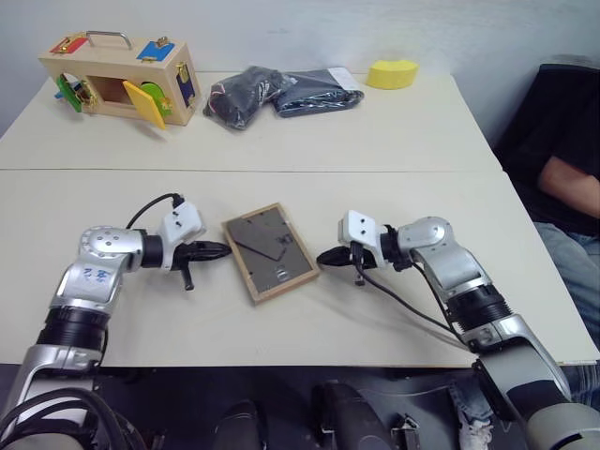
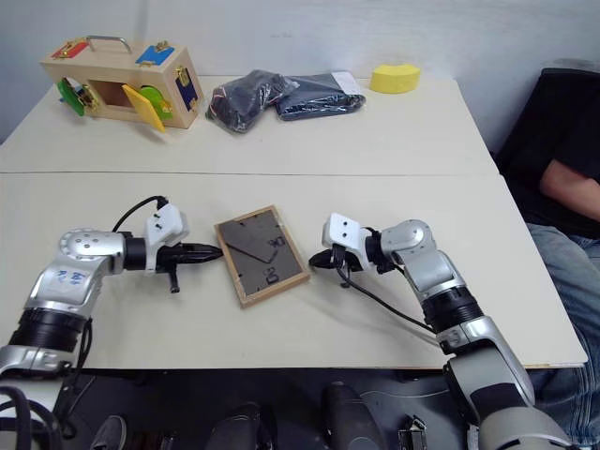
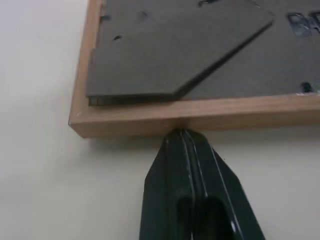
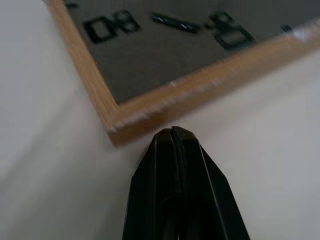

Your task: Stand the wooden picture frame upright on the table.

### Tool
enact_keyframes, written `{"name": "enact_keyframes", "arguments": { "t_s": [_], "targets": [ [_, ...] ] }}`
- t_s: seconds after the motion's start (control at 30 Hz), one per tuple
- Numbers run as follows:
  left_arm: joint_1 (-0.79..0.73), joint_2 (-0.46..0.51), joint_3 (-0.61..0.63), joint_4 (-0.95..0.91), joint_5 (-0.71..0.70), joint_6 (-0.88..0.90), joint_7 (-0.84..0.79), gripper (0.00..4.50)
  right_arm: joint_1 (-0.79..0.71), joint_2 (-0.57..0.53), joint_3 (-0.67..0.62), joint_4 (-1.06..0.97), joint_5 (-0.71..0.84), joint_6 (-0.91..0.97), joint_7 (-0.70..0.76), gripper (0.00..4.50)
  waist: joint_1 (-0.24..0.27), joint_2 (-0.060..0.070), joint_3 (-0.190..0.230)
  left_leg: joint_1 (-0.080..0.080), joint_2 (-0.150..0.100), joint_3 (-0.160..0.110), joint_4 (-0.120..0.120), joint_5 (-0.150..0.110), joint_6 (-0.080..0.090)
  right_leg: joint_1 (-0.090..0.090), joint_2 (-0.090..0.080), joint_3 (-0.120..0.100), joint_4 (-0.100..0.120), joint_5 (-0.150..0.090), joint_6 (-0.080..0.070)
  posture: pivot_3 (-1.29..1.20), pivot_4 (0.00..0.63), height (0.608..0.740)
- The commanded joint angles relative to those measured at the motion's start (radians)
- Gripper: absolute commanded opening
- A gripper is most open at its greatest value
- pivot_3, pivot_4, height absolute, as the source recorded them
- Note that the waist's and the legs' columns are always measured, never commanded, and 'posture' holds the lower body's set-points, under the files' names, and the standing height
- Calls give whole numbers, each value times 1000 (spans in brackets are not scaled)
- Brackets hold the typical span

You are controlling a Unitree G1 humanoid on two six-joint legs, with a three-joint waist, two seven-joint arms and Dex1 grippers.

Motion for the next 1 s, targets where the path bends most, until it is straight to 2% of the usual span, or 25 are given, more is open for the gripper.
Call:
{"name": "enact_keyframes", "arguments": {
  "t_s": [0.03,0.07,0.17,0.2,0.33,0.5,0.57,0.7,1.0],
  "targets": [
    [-33,-14,9,37,-1,1,-3,5,10,-5,-12,-91,24,40,-3,0,-3,0,0,0,0,0,0,0,0,0,0,0,0,0,0,0,150,740],
    [-33,-5,12,38,-8,29,-20,5,11,-9,-15,-92,15,42,-14,0,-4,0,0,0,0,0,0,0,0,0,0,0,1,0,0,0,150,740],
    [-18,60,17,20,-48,177,-115,601,8,-29,-21,-72,-12,22,-34,0,-5,0,0,1,0,0,0,0,-1,-1,0,0,2,0,0,0,150,740],
    [-27,86,20,19,-84,296,-154,874,7,-36,-19,-69,-18,11,-33,0,-5,0,0,1,0,0,0,0,-1,-1,0,1,2,0,0,0,150,740],
    [-74,147,13,-3,-229,728,-253,2130,-7,-52,-1,-55,-52,-45,-42,0,-4,0,0,0,0,1,0,0,-1,-2,1,1,2,0,0,0,150,740],
    [-89,138,19,-61,-346,1029,-244,3734,-32,-49,20,-24,-104,-120,-55,0,-1,0,0,0,0,0,1,0,-1,-2,0,1,2,0,0,0,150,740],
    [-85,120,31,-75,-375,1089,-213,4398,-38,-46,28,-23,-114,-136,-57,0,0,0,0,0,0,0,1,0,-1,-2,0,1,2,0,0,0,150,740],
    [-38,67,-33,-100,-344,1096,-121,4481,-34,-36,52,-45,-134,-151,-53,0,0,0,0,0,0,0,1,0,-1,-1,0,1,3,0,0,0,150,740],
    [-69,-100,-12,-82,-350,1136,23,4481,-29,-11,82,-73,-137,-139,-38,0,34,3,-3,9,-2,0,1,0,0,8,-1,1,1,0,0,0,150,740]
  ]
}}
